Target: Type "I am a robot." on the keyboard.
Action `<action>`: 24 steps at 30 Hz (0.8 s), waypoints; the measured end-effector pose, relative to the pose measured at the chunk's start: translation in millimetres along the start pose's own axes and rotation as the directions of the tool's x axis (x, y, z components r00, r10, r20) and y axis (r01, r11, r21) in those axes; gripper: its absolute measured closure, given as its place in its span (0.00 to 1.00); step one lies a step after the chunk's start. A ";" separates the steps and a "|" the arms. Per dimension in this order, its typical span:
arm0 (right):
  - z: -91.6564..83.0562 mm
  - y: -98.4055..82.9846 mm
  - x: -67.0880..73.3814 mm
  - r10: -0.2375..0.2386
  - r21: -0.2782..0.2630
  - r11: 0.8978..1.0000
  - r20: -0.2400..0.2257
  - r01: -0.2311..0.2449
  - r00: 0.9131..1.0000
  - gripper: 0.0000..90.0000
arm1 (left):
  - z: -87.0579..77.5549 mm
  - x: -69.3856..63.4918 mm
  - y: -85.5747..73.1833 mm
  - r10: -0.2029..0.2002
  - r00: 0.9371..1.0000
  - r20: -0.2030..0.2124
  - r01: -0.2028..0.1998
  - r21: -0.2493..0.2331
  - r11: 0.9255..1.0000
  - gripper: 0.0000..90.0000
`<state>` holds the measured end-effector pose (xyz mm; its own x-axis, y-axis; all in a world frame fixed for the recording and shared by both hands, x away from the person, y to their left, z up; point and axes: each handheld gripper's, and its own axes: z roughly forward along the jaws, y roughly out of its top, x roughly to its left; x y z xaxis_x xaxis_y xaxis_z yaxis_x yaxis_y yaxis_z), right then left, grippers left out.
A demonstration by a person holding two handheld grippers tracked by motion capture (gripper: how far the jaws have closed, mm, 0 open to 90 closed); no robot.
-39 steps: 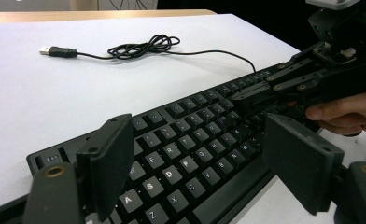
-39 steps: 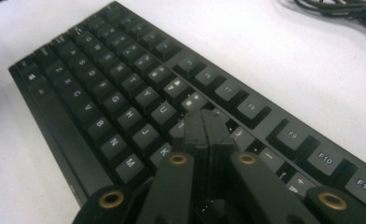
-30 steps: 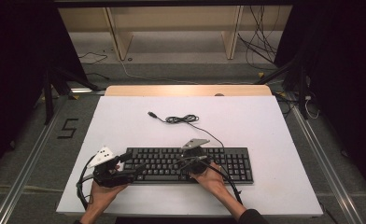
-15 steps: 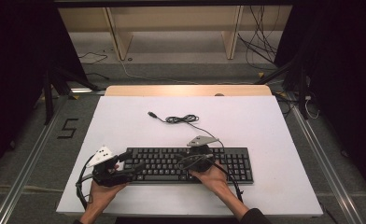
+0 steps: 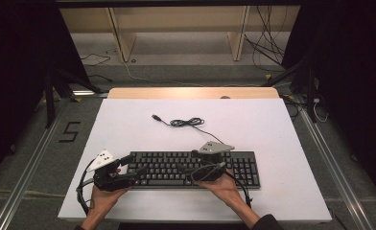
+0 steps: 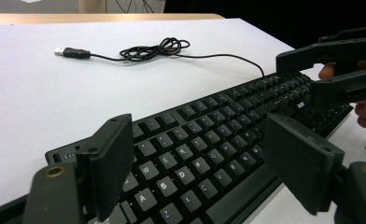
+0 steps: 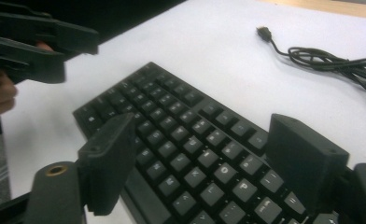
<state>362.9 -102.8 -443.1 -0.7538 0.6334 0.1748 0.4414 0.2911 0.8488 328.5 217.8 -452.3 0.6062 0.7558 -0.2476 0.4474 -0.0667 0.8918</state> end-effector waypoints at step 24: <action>-10.2 0.4 11.2 -0.019 -0.047 0.999 -0.039 0.017 0.999 0.27 | -0.4 -0.4 0.3 0.006 1.000 -0.007 -0.006 -0.006 1.000 0.27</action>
<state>349.6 -102.8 -435.7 -0.7804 0.5995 0.1780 0.4050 0.2675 0.8743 328.2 217.7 -451.8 0.6041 0.7601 -0.2394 0.4398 -0.0676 0.8955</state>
